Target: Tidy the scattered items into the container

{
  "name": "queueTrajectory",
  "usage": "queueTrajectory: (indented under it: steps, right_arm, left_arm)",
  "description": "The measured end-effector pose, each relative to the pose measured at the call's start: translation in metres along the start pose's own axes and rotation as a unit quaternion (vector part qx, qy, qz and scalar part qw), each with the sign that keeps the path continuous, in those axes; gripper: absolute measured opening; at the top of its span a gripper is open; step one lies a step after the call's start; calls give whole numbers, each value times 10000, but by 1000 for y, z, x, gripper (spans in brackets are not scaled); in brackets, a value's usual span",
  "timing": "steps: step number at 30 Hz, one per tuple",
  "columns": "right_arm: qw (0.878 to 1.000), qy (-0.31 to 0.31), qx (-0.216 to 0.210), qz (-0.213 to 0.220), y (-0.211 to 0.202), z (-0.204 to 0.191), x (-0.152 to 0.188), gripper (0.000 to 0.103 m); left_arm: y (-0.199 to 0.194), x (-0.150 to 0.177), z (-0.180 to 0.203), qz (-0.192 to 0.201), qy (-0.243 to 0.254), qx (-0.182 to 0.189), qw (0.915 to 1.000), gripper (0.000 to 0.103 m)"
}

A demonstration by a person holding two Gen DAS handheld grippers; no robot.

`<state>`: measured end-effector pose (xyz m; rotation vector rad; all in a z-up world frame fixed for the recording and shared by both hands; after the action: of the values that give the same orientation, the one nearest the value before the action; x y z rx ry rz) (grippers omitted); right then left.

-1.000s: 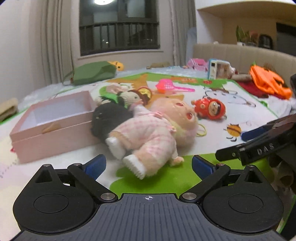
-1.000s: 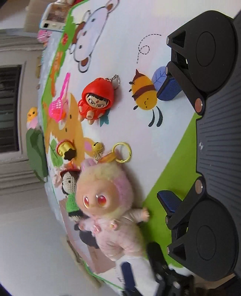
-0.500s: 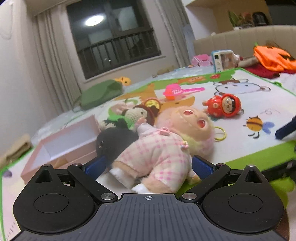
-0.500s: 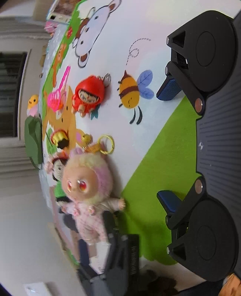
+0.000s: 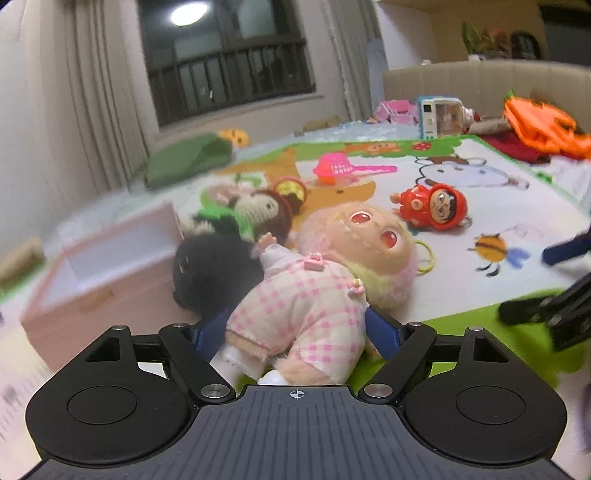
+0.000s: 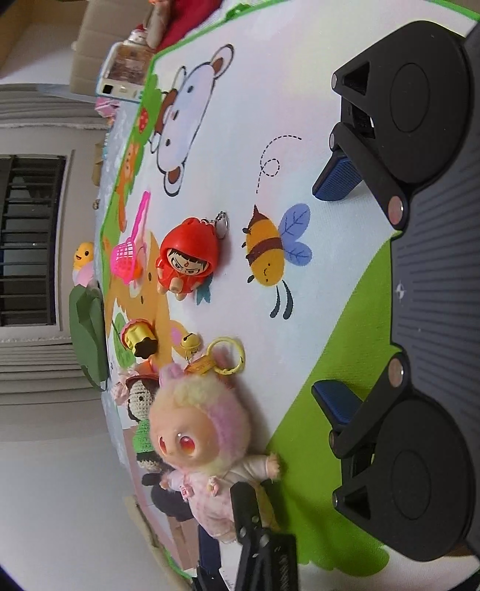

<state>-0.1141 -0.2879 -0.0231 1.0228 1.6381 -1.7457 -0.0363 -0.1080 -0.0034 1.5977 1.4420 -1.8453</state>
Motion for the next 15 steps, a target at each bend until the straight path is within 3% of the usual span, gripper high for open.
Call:
queueTrajectory:
  steps: [4,6,8,12,15]
  right_arm:
    - [9995,269,-149,2,-3,6,-4,103]
    - [9982,486,-363,28,-6,7,-9,103]
    - [9935,807,-799,87,-12,6,-16,103]
    - [9723,1514,-1781,87,-6,-5,-41,103]
    - [9641,1648,-2079,-121,18,-21,-62,103]
  left_arm:
    - [-9,5,-3,-394,-862,819,9921,78]
    - [-17,10,2,-500,-1049,1163,9864,80]
    - [-25,14,9,-419,-824,1035,9903,94]
    - [-31,14,30,-36,60,367,9993,96]
    - [-24,11,41,113,400,186,9990,97]
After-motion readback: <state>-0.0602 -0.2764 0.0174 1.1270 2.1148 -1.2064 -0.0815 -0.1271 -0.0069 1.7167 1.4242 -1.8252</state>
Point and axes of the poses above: each gripper's, at about its wrist camera, not at the fingertips, and y roughly the way its jaws point, z to its right, x to its underside, the point moved 6 cm from there along y, roughly the way its jaws point, and after that the axes turned 3 degrees about z, right-handed, at the moved point
